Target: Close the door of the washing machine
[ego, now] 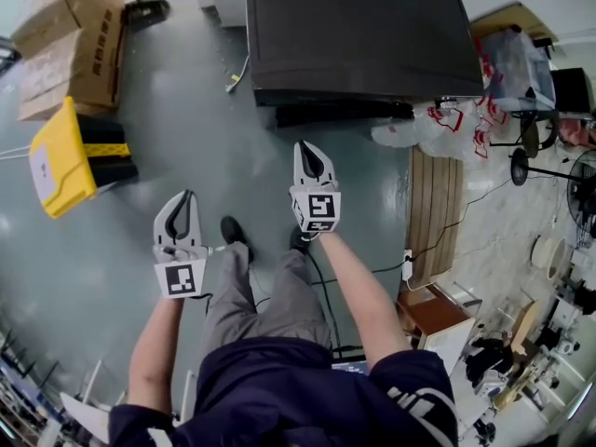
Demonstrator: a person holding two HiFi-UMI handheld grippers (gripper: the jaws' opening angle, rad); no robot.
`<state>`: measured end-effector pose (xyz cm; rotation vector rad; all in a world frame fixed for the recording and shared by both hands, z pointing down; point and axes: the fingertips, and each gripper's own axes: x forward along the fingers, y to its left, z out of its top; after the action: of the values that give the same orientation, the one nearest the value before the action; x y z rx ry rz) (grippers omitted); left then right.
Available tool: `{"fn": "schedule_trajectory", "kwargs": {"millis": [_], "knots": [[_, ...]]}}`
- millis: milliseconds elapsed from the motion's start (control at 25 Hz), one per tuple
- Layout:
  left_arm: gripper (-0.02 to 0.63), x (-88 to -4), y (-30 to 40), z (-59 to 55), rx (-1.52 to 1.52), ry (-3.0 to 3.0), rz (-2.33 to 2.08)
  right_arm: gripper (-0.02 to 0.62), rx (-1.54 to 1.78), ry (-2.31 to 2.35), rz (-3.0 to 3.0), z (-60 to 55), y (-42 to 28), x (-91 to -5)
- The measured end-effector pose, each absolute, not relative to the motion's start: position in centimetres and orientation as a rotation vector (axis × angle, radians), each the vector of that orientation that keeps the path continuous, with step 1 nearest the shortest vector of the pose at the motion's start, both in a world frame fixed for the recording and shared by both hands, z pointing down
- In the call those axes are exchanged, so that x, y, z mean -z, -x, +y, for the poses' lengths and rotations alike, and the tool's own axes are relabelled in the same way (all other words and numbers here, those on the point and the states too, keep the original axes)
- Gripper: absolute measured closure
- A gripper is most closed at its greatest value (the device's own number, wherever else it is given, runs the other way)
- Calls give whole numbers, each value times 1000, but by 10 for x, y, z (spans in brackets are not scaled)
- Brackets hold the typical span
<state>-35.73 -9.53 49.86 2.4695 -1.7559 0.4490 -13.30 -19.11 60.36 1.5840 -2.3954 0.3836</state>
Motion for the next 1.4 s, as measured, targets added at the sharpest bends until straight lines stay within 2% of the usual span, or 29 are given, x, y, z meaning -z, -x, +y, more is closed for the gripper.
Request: {"fn": "schedule_trajectory", "kwargs": {"millis": [800,1400], "knots": [[572,-360,312,-77,-198,-2568,-1884,575,-215,-1568,-2621,-141,106,-392],[572,-291,312,-65,-65,-2568,-1928,575,-86,-1558,-2701,-102,90,-296]]}}
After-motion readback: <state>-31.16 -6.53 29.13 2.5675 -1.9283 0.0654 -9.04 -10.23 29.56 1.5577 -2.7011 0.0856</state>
